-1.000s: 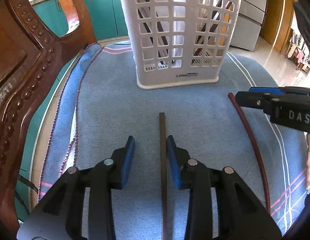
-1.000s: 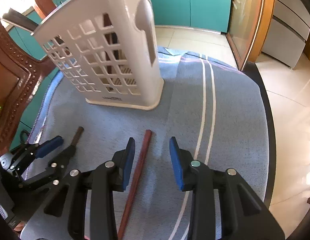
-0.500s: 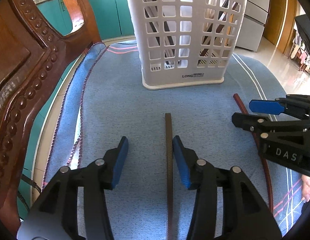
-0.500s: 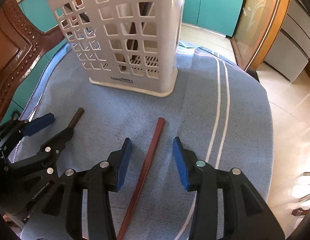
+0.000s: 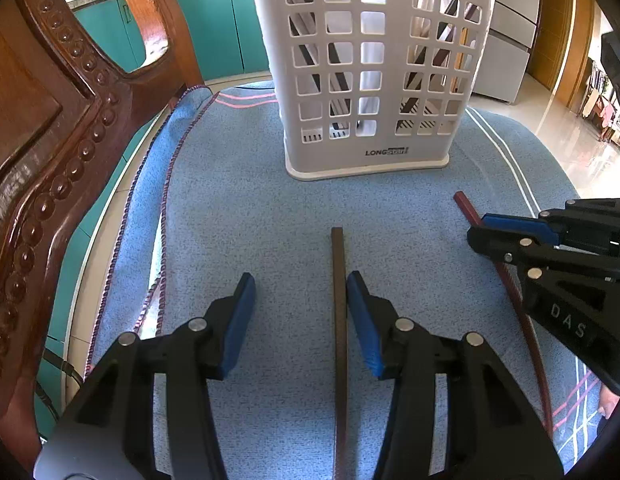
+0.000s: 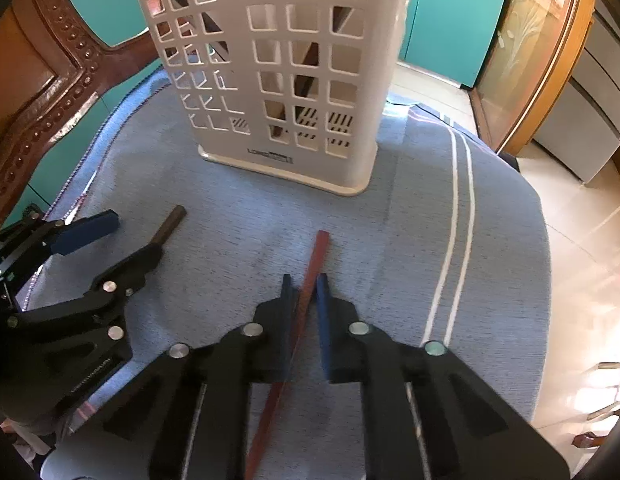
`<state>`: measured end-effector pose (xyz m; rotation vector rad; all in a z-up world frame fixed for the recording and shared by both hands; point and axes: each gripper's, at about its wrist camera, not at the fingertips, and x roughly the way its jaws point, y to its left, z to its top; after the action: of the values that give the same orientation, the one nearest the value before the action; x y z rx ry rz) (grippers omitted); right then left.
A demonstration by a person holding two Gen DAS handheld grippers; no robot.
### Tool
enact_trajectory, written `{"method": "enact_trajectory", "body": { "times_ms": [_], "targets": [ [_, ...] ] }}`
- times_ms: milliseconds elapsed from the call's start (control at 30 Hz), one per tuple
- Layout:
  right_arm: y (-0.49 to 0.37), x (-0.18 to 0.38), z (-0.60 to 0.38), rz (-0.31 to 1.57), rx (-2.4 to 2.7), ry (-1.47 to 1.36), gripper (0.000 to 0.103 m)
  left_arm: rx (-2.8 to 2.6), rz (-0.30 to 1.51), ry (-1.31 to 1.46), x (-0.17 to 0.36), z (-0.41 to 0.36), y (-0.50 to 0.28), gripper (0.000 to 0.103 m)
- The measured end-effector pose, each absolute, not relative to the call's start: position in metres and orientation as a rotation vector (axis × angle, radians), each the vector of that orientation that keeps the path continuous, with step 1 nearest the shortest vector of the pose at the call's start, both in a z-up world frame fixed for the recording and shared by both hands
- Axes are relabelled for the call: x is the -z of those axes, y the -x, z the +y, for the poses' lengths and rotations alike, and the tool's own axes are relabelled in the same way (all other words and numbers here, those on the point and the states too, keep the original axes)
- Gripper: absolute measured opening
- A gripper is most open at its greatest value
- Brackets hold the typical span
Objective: Organize utensils
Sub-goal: 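Grasp a red-brown chopstick with the right tool while the left tool grasps a dark one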
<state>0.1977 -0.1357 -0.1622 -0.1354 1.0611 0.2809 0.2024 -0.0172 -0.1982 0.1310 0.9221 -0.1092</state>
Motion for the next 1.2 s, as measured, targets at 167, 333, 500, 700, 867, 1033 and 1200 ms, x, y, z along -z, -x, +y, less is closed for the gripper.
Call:
{"method": "enact_trajectory", "body": {
  "times_ms": [167,333,500,700,867,1033,1200],
  "targets": [
    [-0.200,0.153,-0.147,1.033,-0.271,0.054,0.007,0.109,0.921,-0.130,0.198,-0.017,-0.203,0.049],
    [-0.208,0.146,-0.169,1.032,-0.221,-0.030,0.007,0.113,0.920,-0.131,0.198,-0.017,-0.204,0.047],
    [-0.205,0.150,-0.168,1.051,-0.222,-0.024,0.007,0.144,0.924,-0.122,0.197,-0.020,-0.208,0.033],
    [-0.204,0.146,-0.168,1.036,-0.223,-0.039,0.013,0.203,0.922,-0.122,0.196,-0.028,-0.208,0.007],
    [-0.205,0.145,-0.173,1.032,-0.214,-0.050,0.020,0.231,0.917,-0.025,0.192,-0.014,-0.216,0.007],
    [-0.212,0.145,-0.181,1.029,-0.205,-0.061,0.027,0.218,0.942,0.046,0.190,0.005,-0.225,0.007],
    [-0.213,0.146,-0.184,1.040,-0.196,-0.052,0.034,0.231,0.944,0.057,0.185,0.012,-0.230,0.027]
  ]
}}
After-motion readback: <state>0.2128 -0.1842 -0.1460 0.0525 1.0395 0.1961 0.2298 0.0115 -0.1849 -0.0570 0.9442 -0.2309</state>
